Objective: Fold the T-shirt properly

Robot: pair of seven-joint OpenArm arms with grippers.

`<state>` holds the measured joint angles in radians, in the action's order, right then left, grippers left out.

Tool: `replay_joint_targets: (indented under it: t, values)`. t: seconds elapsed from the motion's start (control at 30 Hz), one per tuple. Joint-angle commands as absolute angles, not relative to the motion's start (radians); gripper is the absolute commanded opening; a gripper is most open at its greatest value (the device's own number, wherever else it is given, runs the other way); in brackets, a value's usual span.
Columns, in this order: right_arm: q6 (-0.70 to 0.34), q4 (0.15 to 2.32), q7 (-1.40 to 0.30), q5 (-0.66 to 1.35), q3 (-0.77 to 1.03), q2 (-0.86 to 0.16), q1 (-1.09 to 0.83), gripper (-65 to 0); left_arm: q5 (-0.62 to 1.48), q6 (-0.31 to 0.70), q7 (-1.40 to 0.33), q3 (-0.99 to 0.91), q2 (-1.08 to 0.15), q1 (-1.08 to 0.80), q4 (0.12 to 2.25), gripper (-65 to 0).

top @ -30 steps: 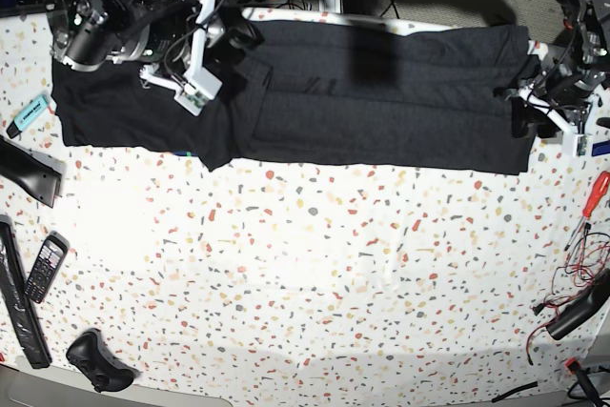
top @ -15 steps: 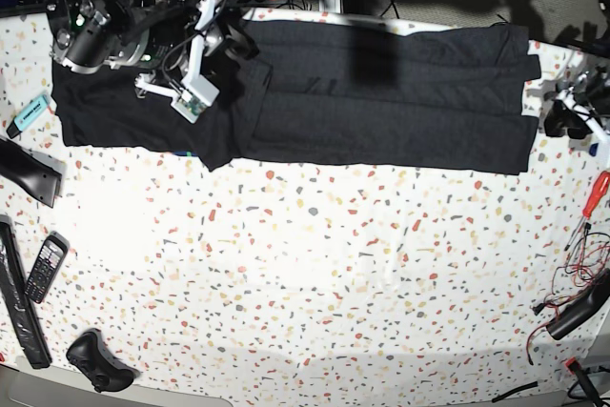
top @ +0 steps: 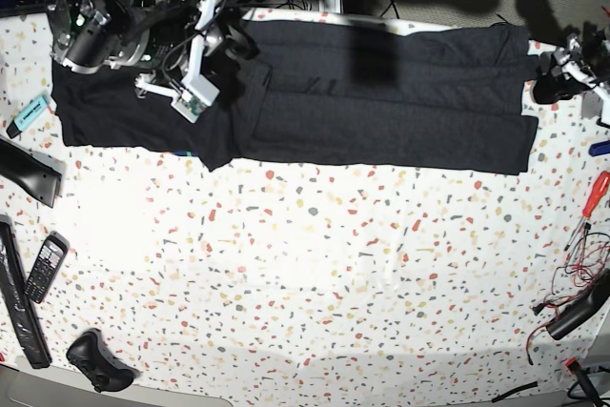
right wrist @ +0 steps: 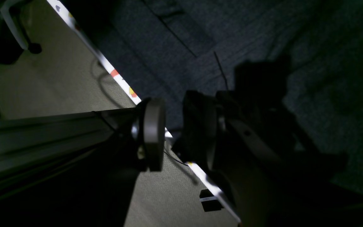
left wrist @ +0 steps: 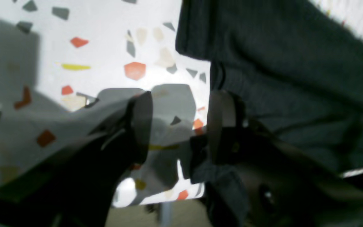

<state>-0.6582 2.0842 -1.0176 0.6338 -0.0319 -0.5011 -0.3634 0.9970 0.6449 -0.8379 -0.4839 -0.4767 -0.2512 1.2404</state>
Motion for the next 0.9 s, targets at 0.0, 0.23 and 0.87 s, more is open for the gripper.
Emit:
replay_joint_targets:
  t: [0.0,0.23,0.87]
  values:
    - [-0.665,2.103,-0.995,0.650,-0.025,-0.509,-0.358,-44.9,1.015,0.660,-0.863,-0.485,-0.474,-0.246,1.248,-37.3]
    - [-0.665,2.103,-0.989,0.650,-0.025,-0.509,-0.357,-44.9,1.051,0.690,-0.904,-0.485,-0.347,-0.239,1.248,-37.3]
    - [-0.665,2.103,-0.994,0.650,-0.025,-0.509,-0.352,-44.9,0.996,0.690,-0.909,-0.484,-0.233,-0.147,1.248,-57.8]
